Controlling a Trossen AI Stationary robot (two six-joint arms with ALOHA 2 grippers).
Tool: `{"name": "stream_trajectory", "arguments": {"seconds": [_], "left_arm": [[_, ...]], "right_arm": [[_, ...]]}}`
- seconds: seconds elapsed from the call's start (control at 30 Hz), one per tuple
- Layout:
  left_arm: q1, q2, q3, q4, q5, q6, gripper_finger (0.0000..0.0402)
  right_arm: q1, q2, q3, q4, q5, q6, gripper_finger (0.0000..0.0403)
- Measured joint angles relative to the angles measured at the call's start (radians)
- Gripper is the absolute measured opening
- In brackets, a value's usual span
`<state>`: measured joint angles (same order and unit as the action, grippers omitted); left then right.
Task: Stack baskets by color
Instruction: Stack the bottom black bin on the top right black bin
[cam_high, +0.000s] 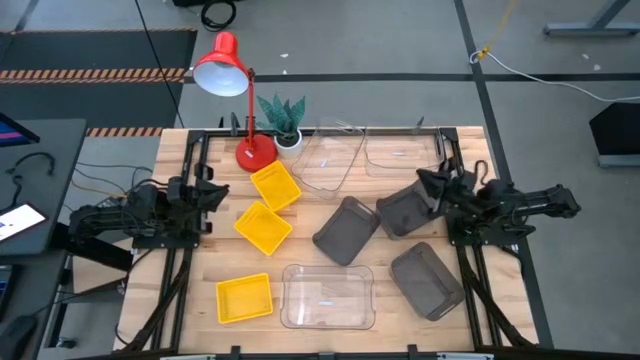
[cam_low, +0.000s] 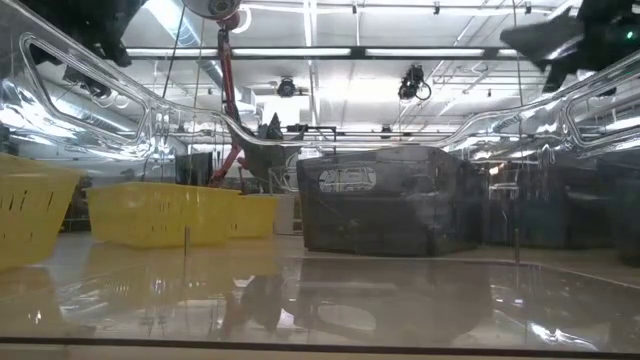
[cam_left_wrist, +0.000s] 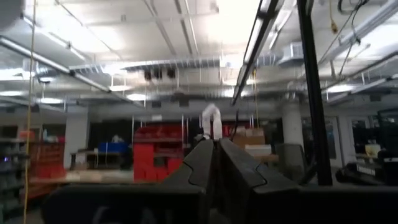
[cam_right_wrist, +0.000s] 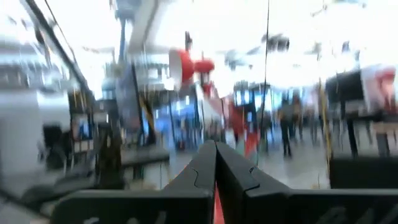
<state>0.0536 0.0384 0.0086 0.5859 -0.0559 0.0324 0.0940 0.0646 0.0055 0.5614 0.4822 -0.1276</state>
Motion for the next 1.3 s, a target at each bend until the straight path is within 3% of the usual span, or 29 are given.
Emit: {"name": "stream_trajectory", "arguments": {"seconds": [0.2, 0.43, 0.57, 0.67, 0.77, 0.9, 1.0, 1.2, 1.3], "left_arm": [[0.0, 0.0, 0.0, 0.001, 0.0, -0.065, 0.0032], [0.0, 0.0, 0.0, 0.059, 0.0, -0.16, 0.0025], [0.0, 0.0, 0.0, 0.067, 0.0, -0.178, 0.0027], [0.0, 0.0, 0.0, 0.047, 0.0, -0.137, 0.0026], [0.004, 0.003, 0.0, 0.024, -0.018, 0.009, 0.0025], [0.006, 0.039, 0.001, 0.039, -0.153, -0.051, 0.0027], [0.006, 0.081, 0.019, 0.024, -0.264, -0.108, 0.0025], [0.006, 0.198, 0.084, 0.034, -0.365, -0.001, 0.0019], [0.007, 0.251, 0.112, 0.029, -0.378, -0.021, 0.0021]], "right_arm": [[0.0, 0.001, 0.0, 0.066, -0.005, -0.016, 0.0013], [0.0, 0.001, 0.0, 0.075, -0.033, 0.17, 0.0013], [0.0, 0.008, 0.0, 0.078, -0.039, 0.179, 0.0013], [-0.001, 0.014, 0.009, 0.117, -0.039, 0.176, 0.0013], [-0.004, 0.043, 0.053, 0.119, -0.051, 0.168, 0.0013], [-0.003, 0.134, 0.118, 0.084, -0.123, 0.23, 0.0009], [-0.003, 0.249, 0.147, 0.075, -0.115, 0.266, 0.0005], [-0.003, 0.478, 0.19, 0.078, -0.113, 0.322, 0.0006], [-0.003, 0.546, 0.225, 0.074, -0.125, 0.342, 0.0007]]}}
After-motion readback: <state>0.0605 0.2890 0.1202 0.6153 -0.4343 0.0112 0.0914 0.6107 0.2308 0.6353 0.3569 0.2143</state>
